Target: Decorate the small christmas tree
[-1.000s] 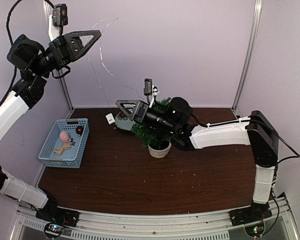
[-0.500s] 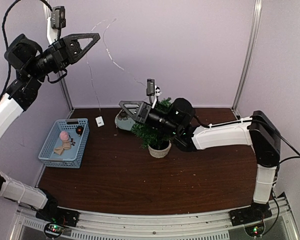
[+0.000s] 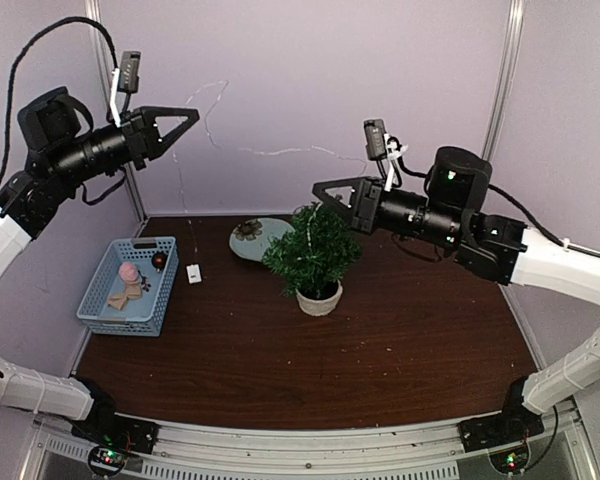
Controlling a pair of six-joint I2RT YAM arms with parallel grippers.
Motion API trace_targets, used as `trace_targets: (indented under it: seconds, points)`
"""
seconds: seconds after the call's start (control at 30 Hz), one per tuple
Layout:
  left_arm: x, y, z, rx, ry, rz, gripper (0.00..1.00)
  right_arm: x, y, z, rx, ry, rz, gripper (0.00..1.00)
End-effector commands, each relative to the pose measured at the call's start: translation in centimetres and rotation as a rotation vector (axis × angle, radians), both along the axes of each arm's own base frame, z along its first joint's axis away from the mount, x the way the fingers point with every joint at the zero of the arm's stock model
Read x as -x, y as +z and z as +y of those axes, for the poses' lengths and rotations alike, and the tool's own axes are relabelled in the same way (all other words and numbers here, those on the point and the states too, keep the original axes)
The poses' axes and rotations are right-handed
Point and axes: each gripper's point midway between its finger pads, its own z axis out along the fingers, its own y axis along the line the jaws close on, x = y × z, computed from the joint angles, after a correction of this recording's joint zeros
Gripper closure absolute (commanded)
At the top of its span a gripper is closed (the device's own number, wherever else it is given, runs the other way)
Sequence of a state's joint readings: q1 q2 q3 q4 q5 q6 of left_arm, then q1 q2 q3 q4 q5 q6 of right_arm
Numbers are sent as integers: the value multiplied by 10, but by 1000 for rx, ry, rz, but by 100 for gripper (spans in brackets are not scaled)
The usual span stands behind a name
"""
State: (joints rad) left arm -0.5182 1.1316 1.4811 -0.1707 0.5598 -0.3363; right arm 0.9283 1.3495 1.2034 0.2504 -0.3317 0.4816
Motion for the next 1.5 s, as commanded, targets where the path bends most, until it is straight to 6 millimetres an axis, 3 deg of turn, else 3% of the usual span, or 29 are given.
trace_targets:
  seconds: [0.0,0.17,0.3,0.4,0.63,0.83,1.13,1.47]
  points:
    - [-22,-47,-10,-87,27,71,100,-13,-87,-43,403,-167,71,100]
    - [-37,-75,-10,-115,77,112,100,-28,-103,-91,513,-284,111,100]
    - [-58,-100,-1,-158,188,180,100,-39,-120,-119,580,-321,167,100]
    - [-63,-126,-5,-208,185,241,100,-29,-132,-118,601,-231,202,100]
    - [-62,-194,-10,-279,153,387,100,18,-139,-83,470,96,285,100]
    - [-57,-248,-17,-322,116,502,100,60,-110,-70,285,313,308,100]
    - [-47,-302,-44,-423,69,567,100,88,-64,-68,66,457,298,100]
    - [-33,-328,-48,-440,26,605,100,103,-41,-79,-32,478,291,100]
